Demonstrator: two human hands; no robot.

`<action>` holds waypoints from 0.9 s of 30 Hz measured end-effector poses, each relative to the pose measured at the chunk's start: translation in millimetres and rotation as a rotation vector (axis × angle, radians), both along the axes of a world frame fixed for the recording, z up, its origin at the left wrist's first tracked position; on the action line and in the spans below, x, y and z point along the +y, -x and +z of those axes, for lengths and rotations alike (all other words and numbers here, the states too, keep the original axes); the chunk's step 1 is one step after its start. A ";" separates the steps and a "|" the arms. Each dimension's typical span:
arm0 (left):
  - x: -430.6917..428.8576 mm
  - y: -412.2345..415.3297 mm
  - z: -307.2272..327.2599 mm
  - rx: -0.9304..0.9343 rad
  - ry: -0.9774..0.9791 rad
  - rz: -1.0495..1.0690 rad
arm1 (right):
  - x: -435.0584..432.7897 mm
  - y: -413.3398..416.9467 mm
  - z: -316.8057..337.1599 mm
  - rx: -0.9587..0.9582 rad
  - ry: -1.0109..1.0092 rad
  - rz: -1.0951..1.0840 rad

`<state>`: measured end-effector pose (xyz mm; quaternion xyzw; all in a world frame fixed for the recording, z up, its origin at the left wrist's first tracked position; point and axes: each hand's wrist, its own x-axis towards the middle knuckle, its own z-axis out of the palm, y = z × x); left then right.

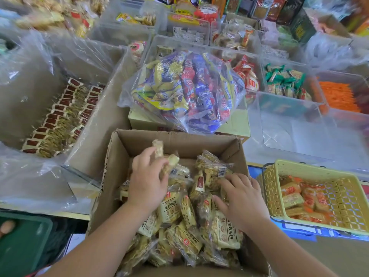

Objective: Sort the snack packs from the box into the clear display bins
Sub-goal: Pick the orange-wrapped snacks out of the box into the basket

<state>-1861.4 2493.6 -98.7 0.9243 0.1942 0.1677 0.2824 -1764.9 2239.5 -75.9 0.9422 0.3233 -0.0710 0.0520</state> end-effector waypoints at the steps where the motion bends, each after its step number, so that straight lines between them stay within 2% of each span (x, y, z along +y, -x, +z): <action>1: -7.3 2.4 3.3 -0.035 -0.064 -0.080 | -0.1 0.1 0.2 0.000 -0.017 -0.002; 4: -26.8 3.4 8.3 -0.133 -0.253 -0.302 | -1.1 0.1 0.0 0.011 -0.060 -0.015; 7: -45.9 3.5 8.7 -0.148 -0.324 -0.493 | -2.5 1.0 0.2 0.020 -0.115 -0.027; 11: -71.3 9.3 6.5 -0.006 -0.316 -0.741 | -4.7 0.7 3.3 0.046 -0.353 -0.061; 14: -75.3 13.3 2.0 0.123 -0.213 -0.851 | 1.6 4.5 8.0 0.019 -0.451 -0.033; 16: -65.2 12.8 4.1 0.044 -0.110 -0.787 | 16.1 11.4 7.9 0.050 -0.448 0.064; 18: -43.0 8.7 2.5 -0.023 -0.037 -0.548 | 33.9 19.5 3.4 0.144 -0.349 0.168; 20: -9.7 1.7 -3.0 0.043 0.022 -0.283 | 47.2 24.6 -4.5 0.231 -0.167 0.228; 21: 8.5 -2.1 -8.8 0.116 0.034 -0.172 | 51.4 25.6 -8.3 0.245 -0.073 0.243; 23: 41.3 -10.3 -22.5 0.420 -0.006 -0.025 | 55.6 25.9 -12.2 0.229 0.041 0.240; 25: 62.4 -17.8 -35.0 0.705 -0.068 -0.030 | 58.5 25.9 -10.6 0.195 0.057 0.207; 27: 68.4 -23.8 -43.8 0.859 -0.067 -0.064 | 63.5 25.0 -7.1 0.159 0.071 0.185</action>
